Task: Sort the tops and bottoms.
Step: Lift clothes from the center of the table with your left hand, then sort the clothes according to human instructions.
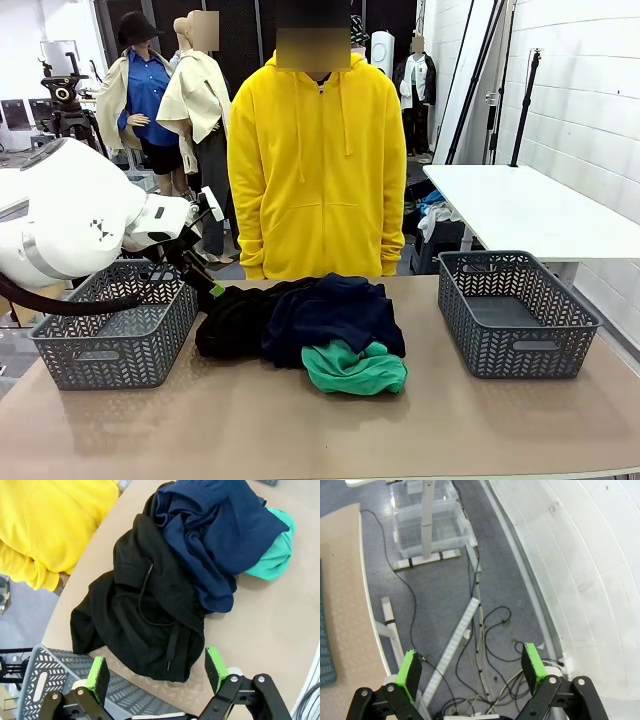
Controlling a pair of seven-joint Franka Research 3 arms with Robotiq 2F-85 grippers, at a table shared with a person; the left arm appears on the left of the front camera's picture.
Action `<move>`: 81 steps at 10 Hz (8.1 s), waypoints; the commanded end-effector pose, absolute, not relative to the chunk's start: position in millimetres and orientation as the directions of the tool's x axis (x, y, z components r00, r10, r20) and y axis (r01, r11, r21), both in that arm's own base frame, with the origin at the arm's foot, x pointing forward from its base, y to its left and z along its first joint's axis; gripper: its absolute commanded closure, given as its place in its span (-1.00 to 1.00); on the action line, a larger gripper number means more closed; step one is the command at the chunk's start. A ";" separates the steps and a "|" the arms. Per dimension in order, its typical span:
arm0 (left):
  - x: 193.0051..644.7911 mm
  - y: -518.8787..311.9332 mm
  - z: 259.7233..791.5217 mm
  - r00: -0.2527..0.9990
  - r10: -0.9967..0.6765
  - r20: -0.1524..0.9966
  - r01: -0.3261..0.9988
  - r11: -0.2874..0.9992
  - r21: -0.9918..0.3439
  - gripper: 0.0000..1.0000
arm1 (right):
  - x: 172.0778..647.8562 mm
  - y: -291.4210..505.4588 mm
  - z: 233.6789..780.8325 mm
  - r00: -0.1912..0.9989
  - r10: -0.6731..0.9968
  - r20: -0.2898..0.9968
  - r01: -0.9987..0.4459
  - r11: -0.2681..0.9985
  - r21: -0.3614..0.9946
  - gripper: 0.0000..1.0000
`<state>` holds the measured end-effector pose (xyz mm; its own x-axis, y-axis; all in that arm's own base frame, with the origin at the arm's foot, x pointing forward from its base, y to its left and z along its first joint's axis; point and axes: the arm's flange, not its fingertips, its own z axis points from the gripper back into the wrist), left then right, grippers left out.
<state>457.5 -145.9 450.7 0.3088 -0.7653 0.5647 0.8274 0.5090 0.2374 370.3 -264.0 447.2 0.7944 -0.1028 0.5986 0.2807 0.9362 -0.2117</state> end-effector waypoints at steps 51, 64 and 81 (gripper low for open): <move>423.3 -305.9 836.4 -0.130 -0.858 0.497 0.764 0.233 0.602 1.00 | 369.8 -265.0 447.1 0.800 -0.096 0.593 0.273 0.937 -0.217 -1.00; 423.3 -305.9 836.4 -0.130 -0.858 0.497 0.764 0.233 0.602 1.00 | 369.8 -265.0 447.1 0.800 -0.096 0.593 0.273 0.937 -0.217 -1.00; 467.7 -565.4 753.3 -0.375 -0.697 0.611 0.789 0.106 0.605 1.00 | 369.8 -265.0 447.1 0.800 -0.096 0.593 0.273 0.937 -0.217 -1.00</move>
<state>468.7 -572.6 741.8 -0.3607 -0.7123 0.6021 0.7961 0.1012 0.5966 370.3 -263.9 447.2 0.7946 -0.1027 0.5984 0.2804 0.9362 -0.2118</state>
